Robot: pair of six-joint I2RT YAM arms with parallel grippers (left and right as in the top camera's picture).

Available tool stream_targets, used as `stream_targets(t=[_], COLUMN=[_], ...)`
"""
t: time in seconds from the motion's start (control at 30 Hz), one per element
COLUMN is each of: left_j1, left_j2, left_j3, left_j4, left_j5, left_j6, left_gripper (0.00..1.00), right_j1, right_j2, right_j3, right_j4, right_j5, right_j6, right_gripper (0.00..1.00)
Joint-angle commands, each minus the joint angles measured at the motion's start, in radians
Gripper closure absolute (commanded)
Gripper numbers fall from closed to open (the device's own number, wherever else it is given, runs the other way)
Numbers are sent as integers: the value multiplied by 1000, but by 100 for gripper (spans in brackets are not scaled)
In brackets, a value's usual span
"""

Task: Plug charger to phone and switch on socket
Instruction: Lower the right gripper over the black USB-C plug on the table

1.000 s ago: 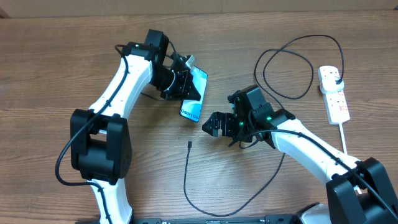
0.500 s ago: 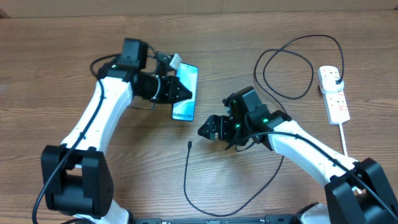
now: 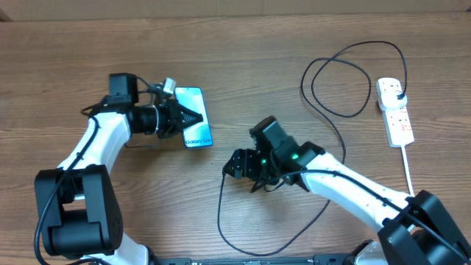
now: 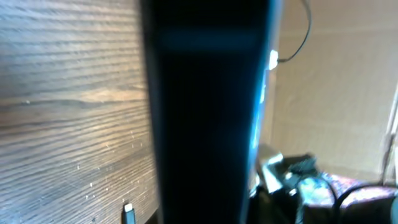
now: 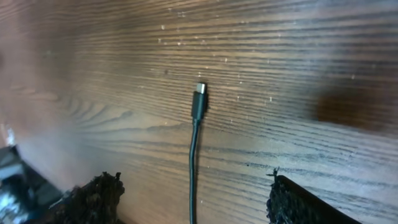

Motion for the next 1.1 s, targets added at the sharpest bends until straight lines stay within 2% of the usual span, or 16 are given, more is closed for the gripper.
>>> stream_targets(t=[0.0,0.13,0.3,0.57,1.07], left_j1=[-1,-1,-1,-2,-10], left_j2=[-11,-11,-11,-11,-11], left_j3=[-5,-6,-6,-6,-12], left_j4=[27,66,101,95,93], left_j5=[79,23,22,22,-19], left_j6=[-39,-37,-35,81,110], left_gripper=[96,96,96,96,96], right_j1=[48,95,142,217,234], right_j2=[-5,-1,0,0,57], right_j3=[8,8,8,8,8], right_j4=[4,3,14,23,45], right_j5=[159,272,331,406,452], right_j6=[120,153,212,235,263], right_gripper=[24,25,26,27,28])
